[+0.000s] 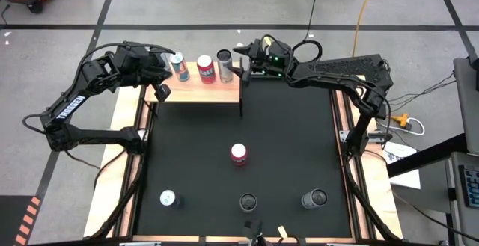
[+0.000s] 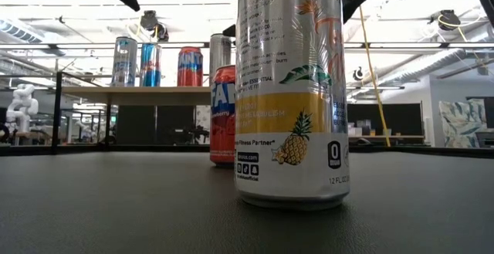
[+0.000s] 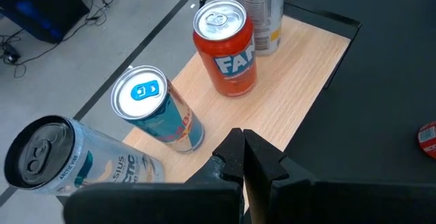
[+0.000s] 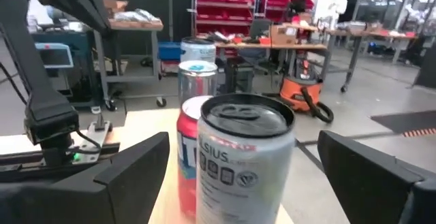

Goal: Place canned beverage on shelf
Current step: Put the top white-yellow soda can on the shelf

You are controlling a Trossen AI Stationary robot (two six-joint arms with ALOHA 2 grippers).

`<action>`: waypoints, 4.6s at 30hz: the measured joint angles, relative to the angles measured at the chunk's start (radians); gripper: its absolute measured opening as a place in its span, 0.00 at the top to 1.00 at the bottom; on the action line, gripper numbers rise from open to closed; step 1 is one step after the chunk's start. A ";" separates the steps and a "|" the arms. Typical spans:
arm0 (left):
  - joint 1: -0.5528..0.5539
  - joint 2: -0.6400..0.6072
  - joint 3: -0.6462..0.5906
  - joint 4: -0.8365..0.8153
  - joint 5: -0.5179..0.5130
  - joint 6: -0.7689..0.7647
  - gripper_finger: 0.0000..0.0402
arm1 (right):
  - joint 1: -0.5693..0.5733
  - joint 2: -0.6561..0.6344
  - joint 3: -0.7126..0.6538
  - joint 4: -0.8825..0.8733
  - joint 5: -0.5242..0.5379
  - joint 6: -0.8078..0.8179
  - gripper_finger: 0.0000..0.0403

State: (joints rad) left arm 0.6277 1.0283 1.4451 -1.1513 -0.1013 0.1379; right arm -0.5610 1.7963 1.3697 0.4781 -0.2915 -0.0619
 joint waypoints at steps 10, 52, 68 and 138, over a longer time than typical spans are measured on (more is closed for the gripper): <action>0.000 0.000 0.000 0.025 0.000 0.002 1.00 | 0.006 0.026 0.002 0.053 0.002 0.000 0.13; 0.000 0.001 0.000 0.043 0.000 -0.001 1.00 | 0.089 0.126 0.111 0.002 0.314 -0.043 0.47; 0.000 0.001 0.000 0.043 0.000 -0.001 1.00 | 0.202 0.127 0.109 0.020 0.667 0.045 0.47; 0.000 0.002 0.000 0.068 0.000 -0.002 1.00 | 0.261 0.133 0.111 -0.015 0.814 0.057 0.23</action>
State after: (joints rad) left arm 0.6277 1.0298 1.4449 -1.0828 -0.1013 0.1364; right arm -0.2996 1.9293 1.4811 0.4635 0.5224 -0.0047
